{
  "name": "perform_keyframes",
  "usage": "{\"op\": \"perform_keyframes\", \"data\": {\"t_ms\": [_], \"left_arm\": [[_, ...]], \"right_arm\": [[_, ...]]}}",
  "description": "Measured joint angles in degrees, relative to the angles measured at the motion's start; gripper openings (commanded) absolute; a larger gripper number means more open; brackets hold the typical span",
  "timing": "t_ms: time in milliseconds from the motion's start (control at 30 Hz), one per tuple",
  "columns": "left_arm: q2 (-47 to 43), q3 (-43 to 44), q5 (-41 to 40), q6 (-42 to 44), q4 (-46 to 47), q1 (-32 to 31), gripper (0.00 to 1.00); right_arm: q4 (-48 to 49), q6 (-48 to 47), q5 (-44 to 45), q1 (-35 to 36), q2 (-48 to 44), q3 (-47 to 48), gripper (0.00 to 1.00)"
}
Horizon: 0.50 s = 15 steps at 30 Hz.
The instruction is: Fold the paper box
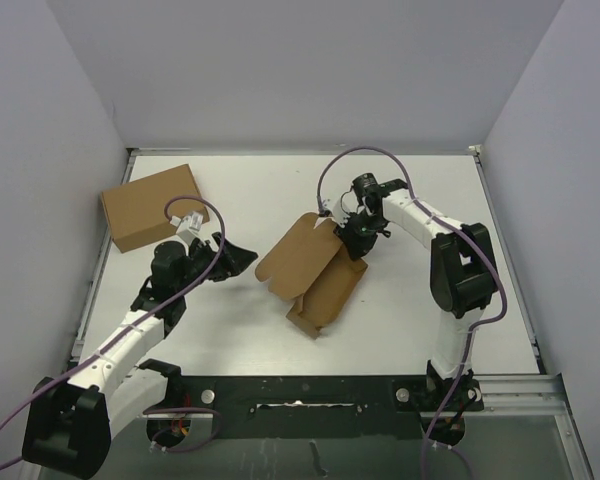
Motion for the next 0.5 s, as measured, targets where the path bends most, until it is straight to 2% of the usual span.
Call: {"op": "perform_keyframes", "data": {"t_ms": [300,500], "left_arm": [[0.5,-0.9,0.0,-0.4,0.2,0.1,0.69],[0.7,-1.7,0.0,-0.4,0.7,0.4,0.69]], "right_arm": [[1.8,0.4,1.7,0.1,0.1,-1.0,0.16],[3.3,0.5,1.9,0.0,1.6,-2.9,0.19]]}}
